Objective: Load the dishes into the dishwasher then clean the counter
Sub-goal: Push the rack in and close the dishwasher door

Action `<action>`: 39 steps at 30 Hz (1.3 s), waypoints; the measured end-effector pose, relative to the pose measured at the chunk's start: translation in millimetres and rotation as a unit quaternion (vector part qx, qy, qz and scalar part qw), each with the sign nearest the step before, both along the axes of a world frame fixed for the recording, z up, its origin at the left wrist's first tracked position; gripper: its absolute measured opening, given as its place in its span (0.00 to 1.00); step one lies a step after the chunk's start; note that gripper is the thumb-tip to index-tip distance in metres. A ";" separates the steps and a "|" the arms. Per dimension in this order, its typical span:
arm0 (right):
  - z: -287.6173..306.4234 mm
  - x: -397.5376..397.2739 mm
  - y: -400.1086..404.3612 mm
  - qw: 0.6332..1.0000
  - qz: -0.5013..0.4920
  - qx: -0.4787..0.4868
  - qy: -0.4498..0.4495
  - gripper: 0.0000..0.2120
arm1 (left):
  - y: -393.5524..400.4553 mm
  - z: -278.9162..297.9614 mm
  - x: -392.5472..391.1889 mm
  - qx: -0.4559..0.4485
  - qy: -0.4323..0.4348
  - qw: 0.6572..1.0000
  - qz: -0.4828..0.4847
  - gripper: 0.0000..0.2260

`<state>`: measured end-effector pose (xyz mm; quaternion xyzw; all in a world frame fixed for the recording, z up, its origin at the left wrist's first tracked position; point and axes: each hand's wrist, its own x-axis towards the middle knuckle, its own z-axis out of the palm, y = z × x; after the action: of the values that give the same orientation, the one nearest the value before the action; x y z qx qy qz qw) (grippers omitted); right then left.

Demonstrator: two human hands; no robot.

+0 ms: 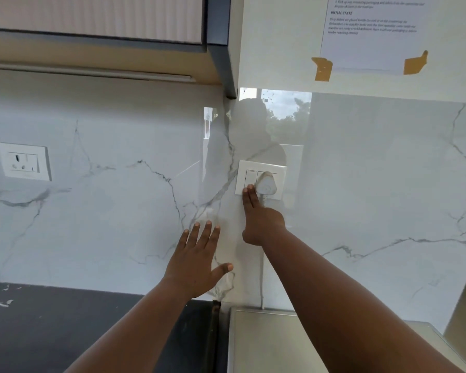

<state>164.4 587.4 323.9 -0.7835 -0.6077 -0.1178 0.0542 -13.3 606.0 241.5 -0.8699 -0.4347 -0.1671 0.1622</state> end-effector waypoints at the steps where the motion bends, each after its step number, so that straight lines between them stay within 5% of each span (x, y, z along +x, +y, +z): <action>1: 3.3 0.9 -0.2 1.000 -0.001 -0.015 -0.004 0.46 | -1.5 -1.6 -0.6 -0.004 0.003 1.000 0.003 0.42; 7: 26.1 -9.3 -17.6 0.999 0.013 -0.040 0.002 0.42 | -27.0 -7.5 -9.5 -0.050 -0.003 0.999 0.004 0.47; 10: 18.8 -11.4 -48.9 0.998 0.025 -0.050 -0.004 0.41 | -55.2 -10.5 -21.0 -0.072 0.006 0.997 0.008 0.41; 26: -135.1 -45.9 -285.5 0.987 0.016 -0.158 0.022 0.41 | -243.8 -94.7 -73.2 -0.169 0.104 0.979 -0.039 0.40; 39: -217.3 -98.5 -460.0 0.977 0.085 -0.176 0.084 0.38 | -415.8 -159.7 -105.0 -0.222 0.093 0.971 0.015 0.39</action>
<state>65.9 127.4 106.7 -0.7332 -0.6767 0.0623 -0.0240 -118.3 190.3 81.8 -0.8892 -0.4571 0.0180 0.0078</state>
